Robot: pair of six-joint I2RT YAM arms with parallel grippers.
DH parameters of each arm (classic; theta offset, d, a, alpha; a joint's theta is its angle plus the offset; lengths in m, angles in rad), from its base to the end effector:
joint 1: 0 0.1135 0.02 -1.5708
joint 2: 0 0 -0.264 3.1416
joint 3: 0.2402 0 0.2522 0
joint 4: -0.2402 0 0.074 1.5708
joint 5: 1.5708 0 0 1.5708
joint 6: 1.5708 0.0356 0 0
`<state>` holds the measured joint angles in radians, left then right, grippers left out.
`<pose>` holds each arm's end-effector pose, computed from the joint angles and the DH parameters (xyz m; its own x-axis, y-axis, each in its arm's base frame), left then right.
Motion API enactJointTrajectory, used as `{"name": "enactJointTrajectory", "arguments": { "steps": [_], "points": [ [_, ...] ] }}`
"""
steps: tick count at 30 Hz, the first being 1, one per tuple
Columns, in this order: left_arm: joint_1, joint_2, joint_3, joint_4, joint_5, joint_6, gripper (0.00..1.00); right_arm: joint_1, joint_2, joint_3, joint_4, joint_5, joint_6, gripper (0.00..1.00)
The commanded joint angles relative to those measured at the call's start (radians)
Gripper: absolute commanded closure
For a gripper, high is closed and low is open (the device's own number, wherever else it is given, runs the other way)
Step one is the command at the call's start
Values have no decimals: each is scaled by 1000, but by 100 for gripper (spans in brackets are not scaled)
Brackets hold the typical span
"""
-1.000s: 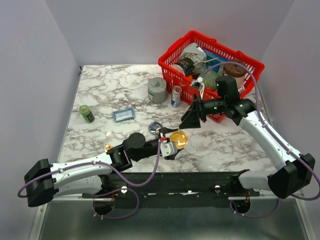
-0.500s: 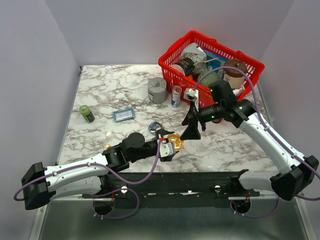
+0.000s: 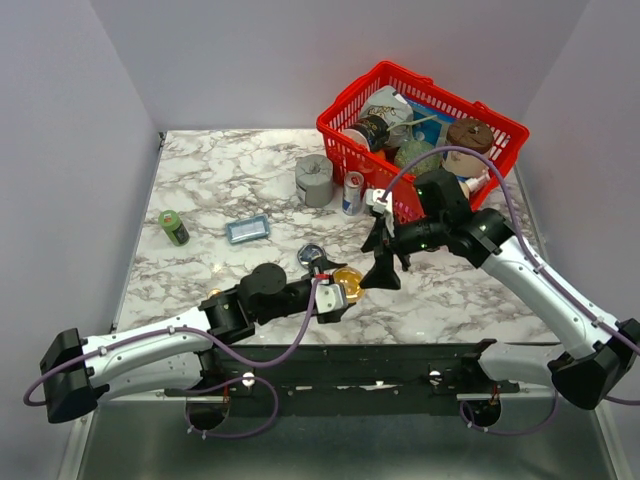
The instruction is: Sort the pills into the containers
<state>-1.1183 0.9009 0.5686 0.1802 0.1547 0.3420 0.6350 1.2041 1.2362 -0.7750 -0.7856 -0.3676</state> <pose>0.0891 -0.1959 0.2807 0.2580 0.2273 -0.9390 0.9221 0.2322 0.3095 0.1793 0.1634 0.3607 -0.2068 -0.4679 -0.8592 -0.9784 0.0986 0.1818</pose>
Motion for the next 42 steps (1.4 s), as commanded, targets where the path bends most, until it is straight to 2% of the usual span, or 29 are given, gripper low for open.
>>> {"name": "enactJointTrajectory", "arguments": {
  "steps": [1, 3, 6, 12, 17, 22, 30, 34, 37, 40, 42],
  "points": [
    [6, -48, 34, -51, 46, -21, 50, 3, 20, -17, 54, -50, 82, 0],
    [6, -59, 37, -73, 46, -18, 50, 3, 44, -24, 69, -27, 209, 0],
    [8, -77, 33, -62, 46, -11, 50, 3, 97, -27, 58, -151, 306, 0],
    [6, -91, 39, -27, 36, -8, 50, 2, 115, -43, 118, -199, 424, 1],
    [6, -99, 34, 13, 23, -8, 50, 2, 121, -75, 189, -340, 535, 4],
    [6, -108, 34, 38, 8, -5, 50, 0, 153, -76, 249, -448, 646, 24],
    [8, -154, 7, 103, -47, 11, 50, -23, 184, -86, 373, -546, 803, 48],
    [11, -157, -4, 122, -53, 14, 49, -41, 187, -87, 442, -583, 913, 67],
    [14, -158, -16, 154, -61, 9, 45, -51, 187, -98, 537, -612, 1013, 72],
    [18, -163, -35, 218, -73, -6, 33, -55, 186, -112, 635, -629, 1103, 74],
    [20, -172, -45, 292, -93, -21, 13, -57, 186, -118, 718, -641, 1151, 74]
  ]
}}
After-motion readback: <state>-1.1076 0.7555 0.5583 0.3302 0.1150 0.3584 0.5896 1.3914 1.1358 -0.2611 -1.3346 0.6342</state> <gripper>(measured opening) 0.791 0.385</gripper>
